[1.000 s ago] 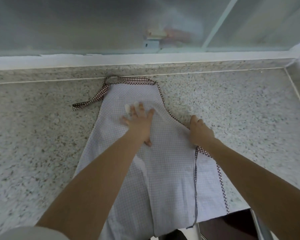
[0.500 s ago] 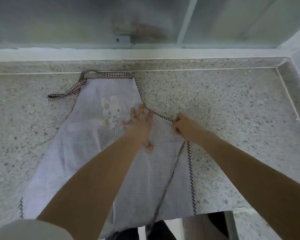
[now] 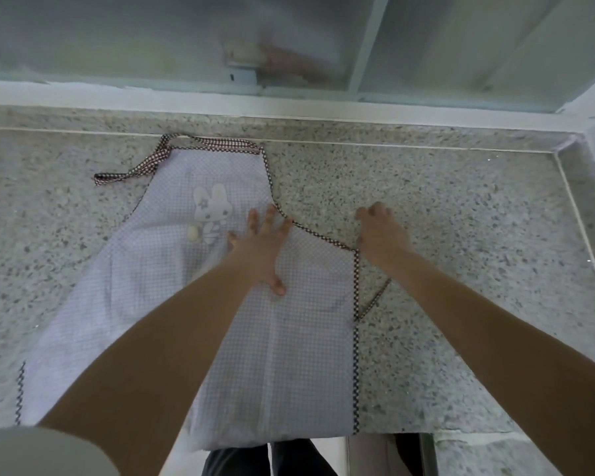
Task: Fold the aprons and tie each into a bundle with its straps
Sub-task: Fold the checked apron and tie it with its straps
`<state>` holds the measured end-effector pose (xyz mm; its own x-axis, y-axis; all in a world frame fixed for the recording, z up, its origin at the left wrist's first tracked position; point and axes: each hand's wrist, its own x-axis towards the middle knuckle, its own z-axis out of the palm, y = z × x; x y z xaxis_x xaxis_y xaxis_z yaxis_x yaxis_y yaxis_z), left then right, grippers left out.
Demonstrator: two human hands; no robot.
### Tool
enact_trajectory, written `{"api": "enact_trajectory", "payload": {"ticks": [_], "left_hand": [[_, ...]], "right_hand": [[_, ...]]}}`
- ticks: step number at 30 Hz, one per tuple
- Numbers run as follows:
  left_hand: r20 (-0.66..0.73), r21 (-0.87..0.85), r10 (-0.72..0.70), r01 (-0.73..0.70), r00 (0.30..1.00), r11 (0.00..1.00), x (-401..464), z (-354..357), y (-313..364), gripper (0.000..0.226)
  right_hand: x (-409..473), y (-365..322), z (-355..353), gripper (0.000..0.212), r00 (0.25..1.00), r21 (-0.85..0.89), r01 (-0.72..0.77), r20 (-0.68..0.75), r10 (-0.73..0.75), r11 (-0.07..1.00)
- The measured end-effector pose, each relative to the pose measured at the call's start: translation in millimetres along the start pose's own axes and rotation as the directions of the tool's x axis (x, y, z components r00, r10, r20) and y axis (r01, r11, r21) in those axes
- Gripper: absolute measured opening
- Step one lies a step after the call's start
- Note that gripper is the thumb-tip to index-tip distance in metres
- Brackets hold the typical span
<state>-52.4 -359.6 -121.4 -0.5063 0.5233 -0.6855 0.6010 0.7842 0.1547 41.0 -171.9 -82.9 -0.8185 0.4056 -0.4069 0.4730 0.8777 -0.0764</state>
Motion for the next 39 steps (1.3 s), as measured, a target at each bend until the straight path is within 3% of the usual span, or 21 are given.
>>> {"api": "enact_trajectory", "payload": {"ticks": [3, 6, 10, 14, 16, 18, 20, 21, 23, 25, 27, 28, 30, 34, 37, 39], "left_hand": [[-0.140, -0.099, 0.067, -0.082, 0.988, 0.992, -5, 8, -12, 0.132], [-0.365, -0.223, 0.075, -0.166, 0.928, 0.961, -17, 10, -38, 0.094], [-0.576, -0.296, -0.099, -0.095, 0.811, 0.950, -42, 1, -94, 0.054], [-0.495, -0.424, -0.372, 0.155, 0.786, 0.892, -63, 2, -157, 0.057], [-0.374, -0.497, -0.508, 0.295, 0.776, 0.816, -72, 6, -182, 0.060], [-0.252, -0.545, -0.551, 0.354, 0.795, 0.760, -79, 13, -211, 0.076], [-0.173, -0.589, -0.509, 0.325, 0.843, 0.740, -84, 20, -237, 0.087], [-0.151, -0.610, -0.453, 0.278, 0.879, 0.742, -87, 22, -247, 0.081], [-0.123, -0.643, -0.319, 0.169, 0.940, 0.747, -94, 22, -263, 0.051], [-0.096, -0.735, -0.214, 0.076, 0.972, 0.674, -106, 18, -275, 0.031], [-0.079, -0.811, -0.138, 0.017, 0.987, 0.585, -113, 15, -281, 0.038], [-0.080, -0.808, -0.114, 0.003, 0.990, 0.590, -114, 14, -285, 0.043], [-0.072, -0.754, -0.072, -0.007, 0.995, 0.656, -114, 14, -293, 0.051], [0.097, -0.595, -0.024, 0.077, 0.995, 0.800, -115, 14, -317, 0.077], [-0.065, -0.609, -0.005, -0.036, 0.998, 0.792, -115, 18, -320, 0.051], [-0.177, -0.605, -0.043, -0.074, 0.983, 0.793, -116, 23, -313, 0.046]], "right_hand": [[-6, -38, 12, 0.048, 0.983, 0.203, 0.160, 0.055, -0.175, 0.966], [-9, -74, 19, 0.057, 0.963, 0.309, 0.213, 0.095, -0.253, 0.927], [-9, -122, 22, 0.067, 0.944, 0.351, 0.247, 0.123, -0.306, 0.903], [-9, -179, 31, 0.074, 0.930, 0.379, 0.270, 0.137, -0.342, 0.885], [-8, -206, 41, 0.084, 0.921, 0.362, 0.270, 0.172, -0.348, 0.892], [-8, -234, 51, 0.096, 0.908, 0.298, 0.262, 0.245, -0.339, 0.918], [-7, -250, 59, 0.108, 0.900, 0.235, 0.223, 0.324, -0.293, 0.946], [-5, -254, 63, 0.114, 0.901, 0.196, 0.194, 0.351, -0.254, 0.961], [-3, -257, 67, 0.124, 0.903, 0.126, 0.170, 0.376, -0.206, 0.977], [-3, -263, 68, 0.128, 0.899, 0.102, 0.131, 0.406, -0.162, 0.986], [-5, -268, 64, 0.128, 0.899, 0.061, 0.113, 0.420, -0.128, 0.992], [-6, -270, 62, 0.129, 0.901, 0.040, 0.120, 0.416, -0.125, 0.992], [-6, -268, 62, 0.130, 0.909, 0.053, 0.106, 0.399, -0.119, 0.993], [-22, -266, 63, 0.121, 0.970, 0.030, 0.028, 0.241, -0.034, 0.999], [-46, -273, 68, 0.102, 1.000, 0.095, -0.006, 0.004, 0.006, 0.995], [-60, -273, 77, 0.095, 0.998, 0.202, -0.068, 0.001, 0.070, 0.977]]}}
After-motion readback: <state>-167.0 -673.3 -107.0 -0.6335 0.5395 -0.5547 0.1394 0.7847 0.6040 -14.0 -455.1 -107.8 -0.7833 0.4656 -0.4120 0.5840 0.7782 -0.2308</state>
